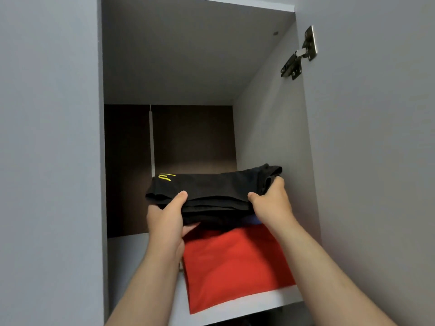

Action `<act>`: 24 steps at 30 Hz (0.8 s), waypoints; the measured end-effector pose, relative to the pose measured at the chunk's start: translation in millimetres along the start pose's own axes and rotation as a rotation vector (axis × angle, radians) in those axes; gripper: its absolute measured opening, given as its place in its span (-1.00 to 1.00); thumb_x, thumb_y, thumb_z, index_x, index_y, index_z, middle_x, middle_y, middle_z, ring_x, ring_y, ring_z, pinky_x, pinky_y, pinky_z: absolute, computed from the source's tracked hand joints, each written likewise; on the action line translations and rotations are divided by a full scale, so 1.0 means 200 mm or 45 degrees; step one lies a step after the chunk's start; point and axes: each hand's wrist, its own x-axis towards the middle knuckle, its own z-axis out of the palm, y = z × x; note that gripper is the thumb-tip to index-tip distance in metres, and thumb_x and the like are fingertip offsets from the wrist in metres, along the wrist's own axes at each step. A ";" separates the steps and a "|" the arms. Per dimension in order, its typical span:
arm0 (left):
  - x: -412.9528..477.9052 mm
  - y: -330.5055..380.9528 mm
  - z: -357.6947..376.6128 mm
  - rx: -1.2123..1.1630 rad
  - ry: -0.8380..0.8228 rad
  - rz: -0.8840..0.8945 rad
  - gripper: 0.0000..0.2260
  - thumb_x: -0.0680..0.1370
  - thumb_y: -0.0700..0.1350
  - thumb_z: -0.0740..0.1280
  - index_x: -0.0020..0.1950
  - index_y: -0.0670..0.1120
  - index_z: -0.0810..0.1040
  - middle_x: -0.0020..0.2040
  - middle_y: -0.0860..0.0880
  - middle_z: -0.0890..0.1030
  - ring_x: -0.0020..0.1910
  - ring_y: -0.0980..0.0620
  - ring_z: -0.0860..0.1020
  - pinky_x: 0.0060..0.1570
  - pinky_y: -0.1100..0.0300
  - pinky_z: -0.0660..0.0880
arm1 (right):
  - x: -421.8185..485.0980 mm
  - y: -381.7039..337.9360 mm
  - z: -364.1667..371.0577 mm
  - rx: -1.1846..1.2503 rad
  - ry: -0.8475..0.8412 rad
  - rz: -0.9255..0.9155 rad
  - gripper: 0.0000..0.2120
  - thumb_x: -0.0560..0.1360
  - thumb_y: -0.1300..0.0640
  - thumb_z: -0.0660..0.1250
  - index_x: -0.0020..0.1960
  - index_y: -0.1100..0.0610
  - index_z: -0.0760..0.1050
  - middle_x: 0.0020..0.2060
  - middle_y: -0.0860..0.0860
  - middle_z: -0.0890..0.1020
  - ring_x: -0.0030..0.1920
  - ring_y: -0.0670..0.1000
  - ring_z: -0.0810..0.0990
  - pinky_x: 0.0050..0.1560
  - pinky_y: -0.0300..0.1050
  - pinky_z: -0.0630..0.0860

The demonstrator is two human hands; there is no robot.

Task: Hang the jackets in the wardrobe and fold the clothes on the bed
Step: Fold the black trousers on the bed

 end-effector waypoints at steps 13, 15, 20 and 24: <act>0.43 -0.38 0.04 0.316 0.118 -0.307 -0.75 0.50 -0.20 0.42 0.11 -0.12 0.44 -0.06 -0.09 0.55 -0.17 -0.03 0.55 -0.38 0.14 0.54 | 0.22 0.41 0.24 -0.097 -0.188 0.547 -0.52 0.46 0.19 0.45 0.27 0.35 0.36 0.14 0.23 0.60 0.12 0.20 0.59 0.17 -0.01 0.53; 0.44 -0.39 0.04 0.355 0.160 -0.286 -0.77 0.49 -0.20 0.41 0.10 -0.12 0.45 -0.09 -0.09 0.56 -0.18 -0.03 0.56 -0.41 0.18 0.52 | 0.21 0.38 0.24 -0.343 -0.170 0.441 -0.50 0.48 0.16 0.40 0.30 0.32 0.30 0.20 0.24 0.55 0.18 0.23 0.57 0.15 -0.03 0.51; 0.44 -0.40 0.06 0.392 0.205 -0.258 -0.76 0.44 -0.19 0.38 0.07 -0.10 0.46 -0.09 -0.10 0.59 -0.18 -0.04 0.58 -0.41 0.20 0.50 | 0.23 0.20 0.30 -0.995 0.053 -0.409 -0.40 0.50 -0.05 0.27 0.47 0.12 0.24 0.31 0.16 0.43 0.25 0.24 0.46 0.20 0.11 0.44; 0.41 -0.35 0.06 0.647 0.295 -0.191 -0.56 0.38 -0.16 0.39 0.24 -0.14 0.39 0.13 -0.17 0.56 0.04 -0.17 0.57 -0.22 0.09 0.49 | 0.28 0.24 0.37 -1.110 -0.552 -0.171 -0.36 0.53 -0.36 0.05 0.51 -0.08 0.32 0.48 0.08 0.36 0.46 0.19 0.30 0.47 0.20 0.11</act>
